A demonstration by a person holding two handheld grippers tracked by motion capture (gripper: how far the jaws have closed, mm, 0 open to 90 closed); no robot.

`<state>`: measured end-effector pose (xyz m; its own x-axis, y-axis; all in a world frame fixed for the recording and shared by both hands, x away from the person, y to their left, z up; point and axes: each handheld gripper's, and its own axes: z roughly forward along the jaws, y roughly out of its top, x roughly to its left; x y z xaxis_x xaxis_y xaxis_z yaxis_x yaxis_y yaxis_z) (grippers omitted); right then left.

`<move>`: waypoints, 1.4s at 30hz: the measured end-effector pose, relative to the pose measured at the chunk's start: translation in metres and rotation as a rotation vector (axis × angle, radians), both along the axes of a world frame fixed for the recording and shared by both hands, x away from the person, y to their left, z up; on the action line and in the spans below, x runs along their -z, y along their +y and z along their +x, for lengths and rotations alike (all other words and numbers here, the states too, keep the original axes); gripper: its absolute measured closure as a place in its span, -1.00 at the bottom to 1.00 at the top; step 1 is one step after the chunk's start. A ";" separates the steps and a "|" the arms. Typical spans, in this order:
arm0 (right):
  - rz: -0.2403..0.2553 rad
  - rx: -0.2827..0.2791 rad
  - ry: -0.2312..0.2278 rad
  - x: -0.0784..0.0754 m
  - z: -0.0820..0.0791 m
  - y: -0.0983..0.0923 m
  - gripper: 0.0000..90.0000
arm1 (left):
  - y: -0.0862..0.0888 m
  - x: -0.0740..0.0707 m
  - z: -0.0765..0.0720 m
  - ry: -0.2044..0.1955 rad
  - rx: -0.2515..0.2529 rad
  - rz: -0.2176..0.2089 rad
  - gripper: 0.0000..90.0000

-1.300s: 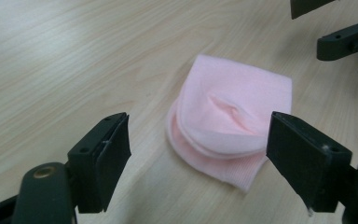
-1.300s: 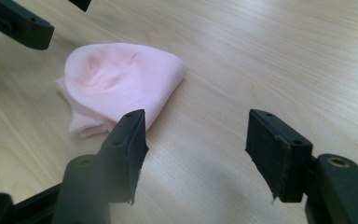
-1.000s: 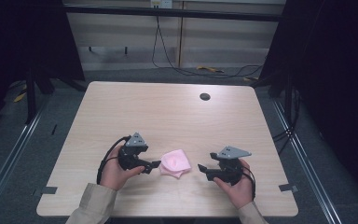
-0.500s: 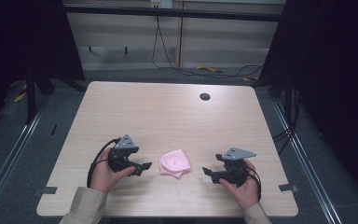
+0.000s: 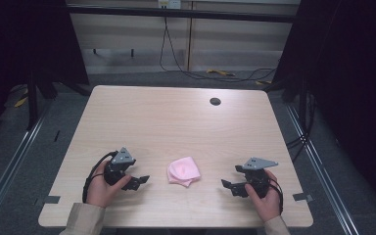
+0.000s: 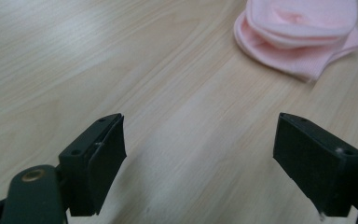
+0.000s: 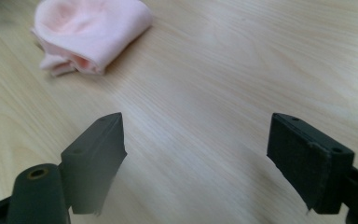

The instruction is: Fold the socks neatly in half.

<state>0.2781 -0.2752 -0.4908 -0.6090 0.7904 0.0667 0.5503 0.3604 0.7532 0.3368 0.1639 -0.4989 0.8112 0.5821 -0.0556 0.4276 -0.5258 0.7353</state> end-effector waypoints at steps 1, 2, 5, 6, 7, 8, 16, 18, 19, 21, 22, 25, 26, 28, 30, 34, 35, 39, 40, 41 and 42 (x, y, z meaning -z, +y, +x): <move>-0.010 -0.001 0.002 0.001 0.000 -0.001 -0.58 | 0.002 0.001 0.000 0.002 -0.006 0.011 -0.63; -0.014 0.000 0.004 0.002 0.000 -0.002 -0.58 | 0.004 0.002 0.000 0.000 -0.012 0.020 -0.63; -0.037 0.002 0.012 0.006 0.001 -0.004 -0.58 | 0.012 0.005 -0.001 -0.002 -0.033 0.041 -0.63; -0.040 0.004 0.018 0.007 0.001 -0.004 -0.58 | 0.016 0.006 -0.002 -0.009 -0.033 0.046 -0.63; -0.042 0.005 0.025 0.008 0.001 -0.004 -0.58 | 0.017 0.006 -0.002 -0.010 -0.034 0.046 -0.63; -0.047 0.007 0.026 0.009 0.001 -0.004 -0.59 | 0.020 0.006 -0.002 -0.013 -0.034 0.056 -0.63; -0.093 -0.009 0.008 0.011 0.001 -0.002 -0.65 | 0.029 0.012 -0.002 -0.001 -0.039 0.037 -0.65; -0.093 -0.009 0.010 0.011 0.001 -0.002 -0.66 | 0.029 0.014 -0.002 -0.005 -0.040 0.021 -0.67; -0.092 -0.009 0.011 0.011 0.001 -0.002 -0.66 | 0.031 0.016 -0.002 -0.018 -0.034 0.012 -0.69; -0.092 -0.008 0.012 0.011 0.001 -0.002 -0.66 | 0.031 0.016 -0.002 -0.016 -0.036 0.010 -0.71; -0.093 -0.007 0.012 0.011 0.001 -0.002 -0.66 | 0.030 0.016 -0.002 -0.016 -0.038 0.009 -0.72; -0.093 -0.006 0.013 0.011 0.001 -0.002 -0.67 | 0.030 0.016 -0.002 -0.017 -0.047 0.016 -0.75; -0.093 -0.006 0.013 0.011 0.001 -0.002 -0.67 | 0.030 0.016 -0.001 -0.020 -0.050 0.019 -0.76; -0.091 -0.006 0.013 0.011 0.001 -0.002 -0.67 | 0.030 0.017 -0.001 -0.013 -0.060 0.017 -0.80; -0.091 -0.007 0.012 0.011 0.001 -0.002 -0.67 | 0.029 0.017 -0.001 -0.011 -0.064 0.019 -0.82; -0.093 -0.004 0.010 0.011 0.001 -0.002 -0.67 | 0.029 0.017 -0.001 -0.011 -0.065 0.020 -0.82; -0.093 -0.003 0.011 0.011 0.001 -0.002 -0.67 | 0.029 0.017 -0.001 -0.011 -0.064 0.019 -0.82; -0.093 -0.004 0.010 0.011 0.001 -0.002 -0.67 | 0.029 0.017 -0.001 -0.010 -0.064 0.020 -0.82; -0.092 -0.005 0.011 0.011 0.001 -0.002 -0.67 | 0.029 0.017 -0.001 -0.010 -0.064 0.020 -0.82; -0.093 -0.004 0.010 0.011 0.001 -0.002 -0.67 | 0.029 0.017 -0.001 -0.010 -0.064 0.020 -0.82; -0.093 -0.003 0.011 0.011 0.001 -0.002 -0.67 | 0.029 0.017 -0.001 -0.010 -0.064 0.020 -0.82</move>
<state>0.2792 -0.2769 -0.5022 -0.6113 0.7914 0.0002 0.5570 0.4300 0.7105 0.3356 0.1934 -0.5155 0.7726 0.6339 -0.0354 0.4533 -0.5119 0.7297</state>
